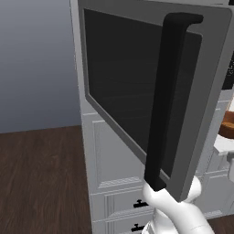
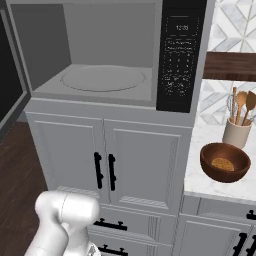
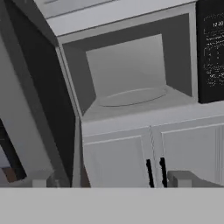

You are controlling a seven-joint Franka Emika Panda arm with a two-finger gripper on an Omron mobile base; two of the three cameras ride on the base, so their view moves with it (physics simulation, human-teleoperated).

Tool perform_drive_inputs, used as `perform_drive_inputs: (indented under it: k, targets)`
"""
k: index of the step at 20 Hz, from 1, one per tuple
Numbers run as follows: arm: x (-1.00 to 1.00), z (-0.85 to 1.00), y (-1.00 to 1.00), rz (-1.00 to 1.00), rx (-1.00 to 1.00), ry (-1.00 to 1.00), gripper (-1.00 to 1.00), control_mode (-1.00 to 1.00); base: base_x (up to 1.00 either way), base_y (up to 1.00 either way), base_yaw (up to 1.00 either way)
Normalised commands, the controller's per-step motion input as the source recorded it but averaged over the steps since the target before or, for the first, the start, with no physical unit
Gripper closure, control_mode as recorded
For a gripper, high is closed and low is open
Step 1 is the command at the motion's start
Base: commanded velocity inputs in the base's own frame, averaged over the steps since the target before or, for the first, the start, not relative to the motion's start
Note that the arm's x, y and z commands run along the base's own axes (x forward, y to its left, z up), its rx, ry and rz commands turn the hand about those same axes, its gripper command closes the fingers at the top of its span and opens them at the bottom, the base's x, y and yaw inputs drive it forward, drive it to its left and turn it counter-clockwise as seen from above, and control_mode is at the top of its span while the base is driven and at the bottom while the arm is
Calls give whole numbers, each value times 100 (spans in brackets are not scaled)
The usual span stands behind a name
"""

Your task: Open the microwave, place the bowl with waffle inside the microwave, then close the microwave door and turn it on.

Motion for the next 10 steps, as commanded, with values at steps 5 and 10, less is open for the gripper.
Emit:
perform_drive_inputs:
  k: [5, 10]
  targets:
    - [79, 0, -42, 59, 10, 11, -100, -100, 0, 0, 0]
    - [100, 0, 2, 56, 9, 9, -100, -100, 0, 0, 0]
